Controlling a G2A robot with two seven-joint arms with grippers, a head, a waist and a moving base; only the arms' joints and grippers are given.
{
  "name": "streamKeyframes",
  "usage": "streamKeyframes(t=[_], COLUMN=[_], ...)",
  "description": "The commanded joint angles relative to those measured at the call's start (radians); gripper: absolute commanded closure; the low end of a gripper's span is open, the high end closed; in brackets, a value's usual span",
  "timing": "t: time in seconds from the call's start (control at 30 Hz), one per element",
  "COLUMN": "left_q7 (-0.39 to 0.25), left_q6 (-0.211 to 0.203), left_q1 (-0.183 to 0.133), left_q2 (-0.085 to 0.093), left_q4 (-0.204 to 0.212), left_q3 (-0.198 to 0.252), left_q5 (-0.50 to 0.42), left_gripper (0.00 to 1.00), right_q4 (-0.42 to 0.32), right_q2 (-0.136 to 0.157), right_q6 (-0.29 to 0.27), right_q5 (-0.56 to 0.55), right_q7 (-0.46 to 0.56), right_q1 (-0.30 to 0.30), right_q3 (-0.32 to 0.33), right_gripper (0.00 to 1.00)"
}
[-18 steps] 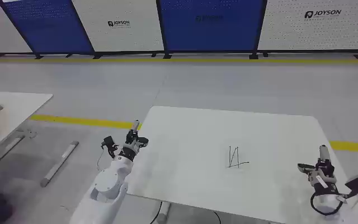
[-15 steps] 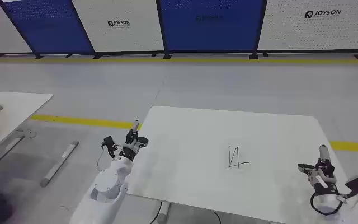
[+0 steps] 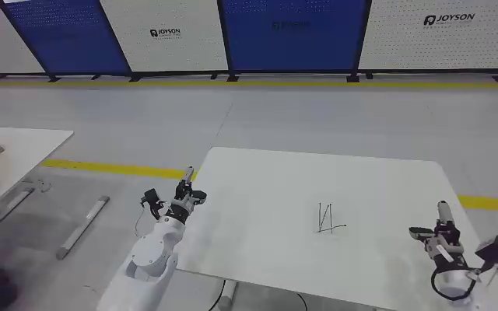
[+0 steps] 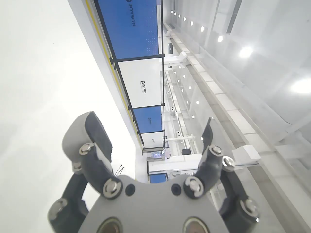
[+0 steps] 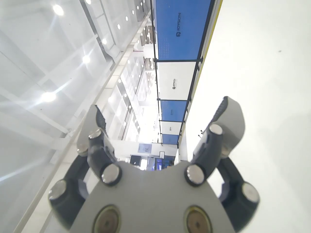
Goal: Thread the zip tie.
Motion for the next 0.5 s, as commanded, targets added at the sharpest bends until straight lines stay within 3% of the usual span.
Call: streamKeyframes(t=[0.0,0.2,0.3,0.47], left_q7=[0.000,0.000,0.000,0.000], left_q6=[0.000,0.000,0.000,0.000], left_q1=[0.000,0.000,0.000,0.000], left_q2=[0.000,0.000,0.000,0.000], left_q4=[0.000,0.000,0.000,0.000], left_q3=[0.000,0.000,0.000,0.000], left_q5=[0.000,0.000,0.000,0.000], left_gripper=[0.00,0.00,0.00,0.00], right_q4=[-0.007,-0.047,-0.047,-0.047], right_q2=[0.003,0.019,0.022,0.022], right_q6=[-0.001,0.022,0.052,0.052], right_q5=[-0.006,-0.057,-0.076,-0.076], right_q7=[0.047,0.276,0.282,0.282], right_q1=[-0.002,0.003,0.016,0.016], right_q3=[0.017,0.062,0.073,0.073], right_gripper=[0.00,0.00,0.00,0.00])
